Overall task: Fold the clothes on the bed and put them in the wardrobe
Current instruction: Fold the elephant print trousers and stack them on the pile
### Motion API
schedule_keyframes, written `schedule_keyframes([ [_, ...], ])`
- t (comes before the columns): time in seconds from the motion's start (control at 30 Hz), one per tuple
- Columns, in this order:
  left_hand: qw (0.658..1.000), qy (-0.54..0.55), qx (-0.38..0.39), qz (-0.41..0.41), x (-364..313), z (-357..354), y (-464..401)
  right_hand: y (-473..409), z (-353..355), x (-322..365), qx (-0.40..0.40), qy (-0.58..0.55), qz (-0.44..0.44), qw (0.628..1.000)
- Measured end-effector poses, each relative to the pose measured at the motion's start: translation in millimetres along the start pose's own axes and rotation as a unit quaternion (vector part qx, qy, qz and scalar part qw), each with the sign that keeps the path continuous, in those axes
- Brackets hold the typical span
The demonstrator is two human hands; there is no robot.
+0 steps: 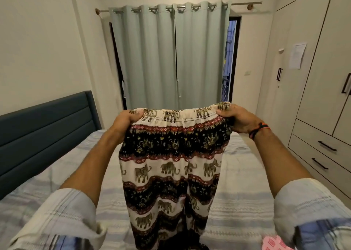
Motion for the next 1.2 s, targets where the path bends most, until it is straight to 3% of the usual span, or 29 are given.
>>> schedule_keyframes([
  [0.07,0.996,0.052,0.038,0.064,10,-8,1,-6,1,-6,-0.021,0.012,-0.018,1.000],
  [0.1,0.996,0.019,0.013,0.086,17,-8,-3,-13,5,-11,-0.073,0.068,-0.032,0.994],
  [0.17,0.976,-0.161,-0.112,0.094,27,5,-18,-23,12,-18,-0.209,0.257,-0.067,0.941],
  [0.23,0.932,-0.290,-0.203,0.083,27,4,-18,-27,2,-25,-0.280,0.353,-0.065,0.890],
  [0.6,0.915,-0.350,-0.203,0.001,25,-86,-4,-38,-70,-53,-0.236,0.380,-0.016,0.894],
  [0.8,0.938,-0.323,-0.127,-0.008,27,-101,-7,-35,-85,-54,-0.195,0.375,0.008,0.906],
  [0.97,0.975,-0.215,-0.052,0.001,32,-108,-5,-36,-91,-60,-0.134,0.353,-0.004,0.926],
  [1.2,0.974,-0.181,0.133,0.024,40,-122,5,-32,-97,-68,-0.103,0.378,0.001,0.920],
])
Point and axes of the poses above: each hand's wrist, its own y-axis away from the middle knuckle, its own z-axis out of the back of the hand, x = y × z, the point moved 7 cm from there along -y, towards the middle knuckle, and after that the axes turned 4 degrees about -y, right-handed, at the moved point
